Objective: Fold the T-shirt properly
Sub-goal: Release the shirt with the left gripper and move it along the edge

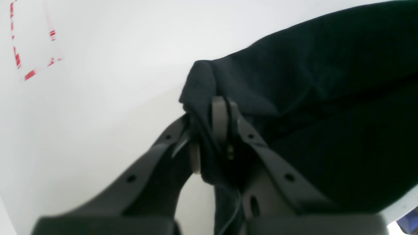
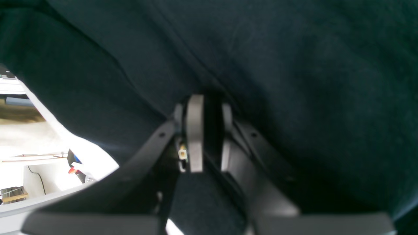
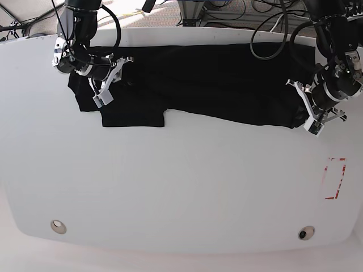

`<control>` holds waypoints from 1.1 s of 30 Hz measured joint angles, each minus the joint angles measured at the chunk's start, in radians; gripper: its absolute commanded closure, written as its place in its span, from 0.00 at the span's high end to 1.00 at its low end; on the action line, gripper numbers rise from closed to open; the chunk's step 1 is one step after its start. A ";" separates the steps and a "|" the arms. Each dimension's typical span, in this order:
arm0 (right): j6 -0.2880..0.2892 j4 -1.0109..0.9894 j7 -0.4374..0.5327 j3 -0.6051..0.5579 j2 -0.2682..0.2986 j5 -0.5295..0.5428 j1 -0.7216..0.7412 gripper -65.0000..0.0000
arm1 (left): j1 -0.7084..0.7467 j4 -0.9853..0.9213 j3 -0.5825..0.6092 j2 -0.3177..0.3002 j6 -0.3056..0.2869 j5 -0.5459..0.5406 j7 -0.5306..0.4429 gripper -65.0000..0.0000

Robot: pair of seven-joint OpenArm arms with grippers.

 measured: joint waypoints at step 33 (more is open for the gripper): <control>0.000 -0.002 0.005 0.001 0.000 -0.011 0.005 0.12 | 0.063 -0.009 -0.199 -0.097 0.010 -0.243 0.073 0.44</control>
